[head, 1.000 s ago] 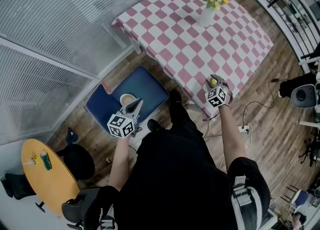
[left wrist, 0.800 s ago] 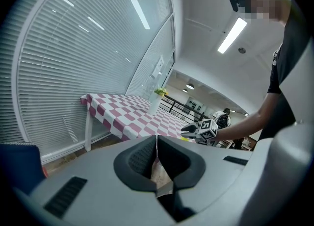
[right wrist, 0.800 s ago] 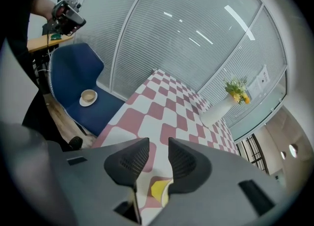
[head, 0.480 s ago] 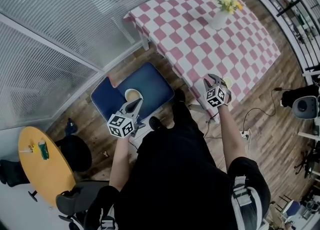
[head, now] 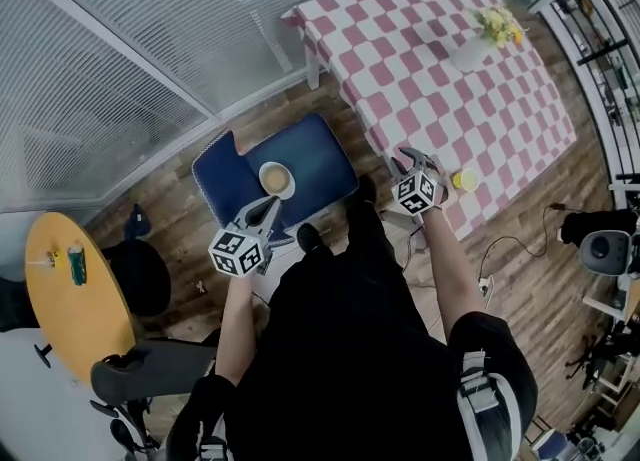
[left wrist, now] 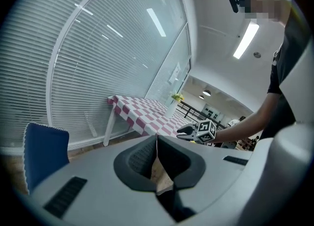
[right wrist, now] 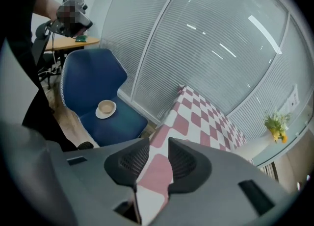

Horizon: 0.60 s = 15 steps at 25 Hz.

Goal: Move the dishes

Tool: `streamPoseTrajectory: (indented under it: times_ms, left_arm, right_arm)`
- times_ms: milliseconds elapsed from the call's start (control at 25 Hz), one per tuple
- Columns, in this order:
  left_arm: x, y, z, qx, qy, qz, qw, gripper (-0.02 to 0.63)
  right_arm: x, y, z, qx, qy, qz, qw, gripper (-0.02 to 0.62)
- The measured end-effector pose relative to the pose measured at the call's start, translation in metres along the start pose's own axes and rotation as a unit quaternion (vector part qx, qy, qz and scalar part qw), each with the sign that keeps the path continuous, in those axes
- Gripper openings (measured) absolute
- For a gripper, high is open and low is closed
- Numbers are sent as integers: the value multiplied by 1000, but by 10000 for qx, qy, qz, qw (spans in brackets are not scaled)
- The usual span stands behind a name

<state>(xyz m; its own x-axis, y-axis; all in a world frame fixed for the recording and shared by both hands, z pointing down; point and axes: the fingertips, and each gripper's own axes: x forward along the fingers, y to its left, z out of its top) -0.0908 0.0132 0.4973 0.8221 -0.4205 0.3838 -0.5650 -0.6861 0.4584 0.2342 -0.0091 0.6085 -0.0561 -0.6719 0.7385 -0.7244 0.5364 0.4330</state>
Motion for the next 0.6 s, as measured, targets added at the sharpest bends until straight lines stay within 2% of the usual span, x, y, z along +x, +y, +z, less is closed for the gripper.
streamPoseTrajectory:
  times_ms: [280,600]
  left_arm:
    - [-29,22,-15,-298,-117,377,9988,25]
    - [-45,43,-27,-457,-207,665,9965,25]
  right_arm:
    - [35,42,45,-388,-187,523,9977,138]
    - [74,95,87,-857,-393,1118,9892,138]
